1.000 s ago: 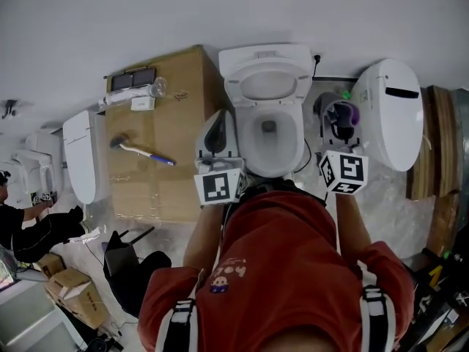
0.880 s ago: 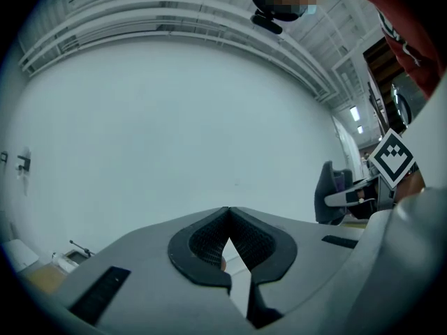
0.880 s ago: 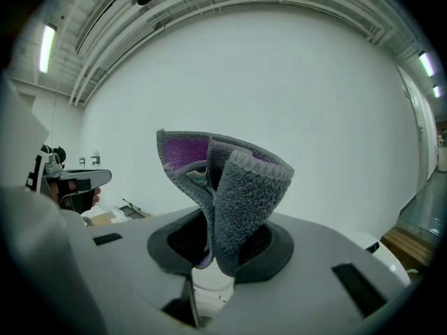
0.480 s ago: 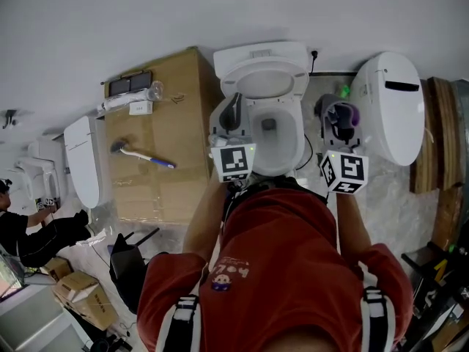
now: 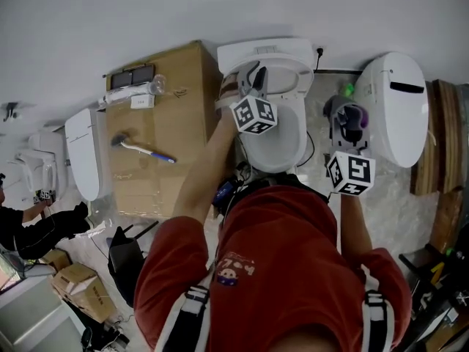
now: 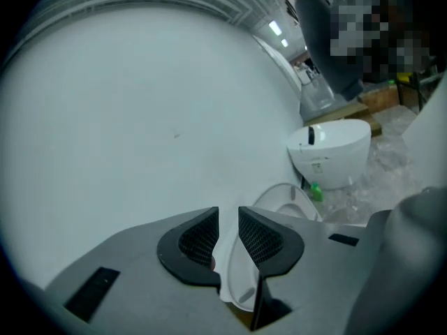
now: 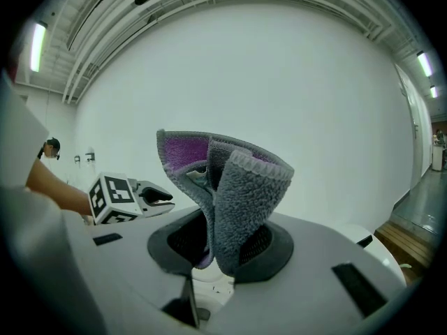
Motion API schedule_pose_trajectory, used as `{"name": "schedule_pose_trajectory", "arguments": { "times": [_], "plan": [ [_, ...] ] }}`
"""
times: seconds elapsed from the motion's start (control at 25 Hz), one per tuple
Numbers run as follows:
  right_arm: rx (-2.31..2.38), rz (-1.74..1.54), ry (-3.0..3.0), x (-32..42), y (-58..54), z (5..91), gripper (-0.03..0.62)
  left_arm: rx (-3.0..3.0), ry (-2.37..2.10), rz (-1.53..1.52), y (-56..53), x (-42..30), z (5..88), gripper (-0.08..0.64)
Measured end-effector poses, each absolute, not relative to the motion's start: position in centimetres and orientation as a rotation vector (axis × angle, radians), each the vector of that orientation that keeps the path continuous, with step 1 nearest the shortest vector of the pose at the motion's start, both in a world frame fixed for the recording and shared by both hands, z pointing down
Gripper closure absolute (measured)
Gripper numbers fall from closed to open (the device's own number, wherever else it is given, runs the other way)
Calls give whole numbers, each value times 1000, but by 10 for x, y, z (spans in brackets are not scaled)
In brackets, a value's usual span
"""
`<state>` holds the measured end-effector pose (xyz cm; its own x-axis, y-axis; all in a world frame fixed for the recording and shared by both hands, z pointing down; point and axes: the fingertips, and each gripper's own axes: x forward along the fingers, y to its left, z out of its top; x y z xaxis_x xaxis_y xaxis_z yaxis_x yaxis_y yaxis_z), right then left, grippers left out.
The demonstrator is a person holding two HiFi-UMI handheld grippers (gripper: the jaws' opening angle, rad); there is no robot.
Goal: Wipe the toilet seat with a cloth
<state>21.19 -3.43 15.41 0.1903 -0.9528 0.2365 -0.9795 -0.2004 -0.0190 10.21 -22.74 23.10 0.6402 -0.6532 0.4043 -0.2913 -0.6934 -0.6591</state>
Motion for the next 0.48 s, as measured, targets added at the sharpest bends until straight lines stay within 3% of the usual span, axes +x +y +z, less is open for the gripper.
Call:
{"name": "schedule_pose_trajectory", "arguments": {
  "times": [0.48],
  "plan": [
    [2339,329,-1819,234,-12,163,509,-2093,530,-1184,-270,137,301,460]
  ]
}}
